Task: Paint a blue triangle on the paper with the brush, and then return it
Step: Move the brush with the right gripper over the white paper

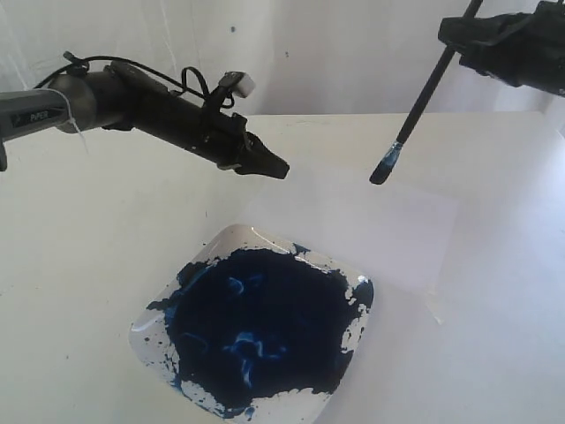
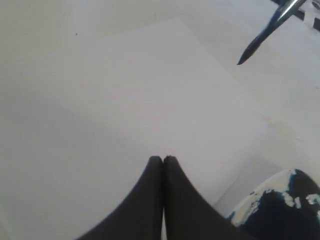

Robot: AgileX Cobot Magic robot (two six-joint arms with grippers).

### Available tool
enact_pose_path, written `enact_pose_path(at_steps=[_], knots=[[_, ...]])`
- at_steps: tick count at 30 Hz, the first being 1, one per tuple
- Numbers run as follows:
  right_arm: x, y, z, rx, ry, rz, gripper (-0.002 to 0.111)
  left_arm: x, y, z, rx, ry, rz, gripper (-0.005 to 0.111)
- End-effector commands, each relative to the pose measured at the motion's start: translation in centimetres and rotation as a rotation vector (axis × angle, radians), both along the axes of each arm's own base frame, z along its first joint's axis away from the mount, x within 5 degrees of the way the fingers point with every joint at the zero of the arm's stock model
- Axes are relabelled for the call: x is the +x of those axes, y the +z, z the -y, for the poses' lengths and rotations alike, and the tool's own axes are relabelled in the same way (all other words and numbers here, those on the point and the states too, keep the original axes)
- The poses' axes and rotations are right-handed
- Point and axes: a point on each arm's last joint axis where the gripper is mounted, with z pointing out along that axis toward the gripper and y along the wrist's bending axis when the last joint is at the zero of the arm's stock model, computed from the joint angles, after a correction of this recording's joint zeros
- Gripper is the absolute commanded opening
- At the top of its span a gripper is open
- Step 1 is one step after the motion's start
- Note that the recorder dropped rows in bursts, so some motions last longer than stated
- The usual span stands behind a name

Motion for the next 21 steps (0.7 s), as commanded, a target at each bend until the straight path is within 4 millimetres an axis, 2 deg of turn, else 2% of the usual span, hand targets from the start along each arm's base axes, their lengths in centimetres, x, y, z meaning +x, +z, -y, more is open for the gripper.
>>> enact_pose_path(at_steps=[1,7,13,21], knots=[[0.8,-1.0,-0.2,0.007,0.052,0.08,0.0,0.8,-1.9,0.1,0.017,-0.009,0.053,0.0],[2.0,-3.0,-0.8,0.036,0.055,0.118,0.0,0.9,-3.6,0.1,0.05,-0.044,0.094,0.0],[2.3,-4.4,-2.6,-0.054,0.081,0.205,0.0,1.0,-5.3,0.1,0.065,-0.048,0.065,0.0],[2.9,-5.3,-3.7,-0.004,0.071,0.182,0.0,1.1,-5.8,0.0,0.081,-0.049,0.069,0.0]])
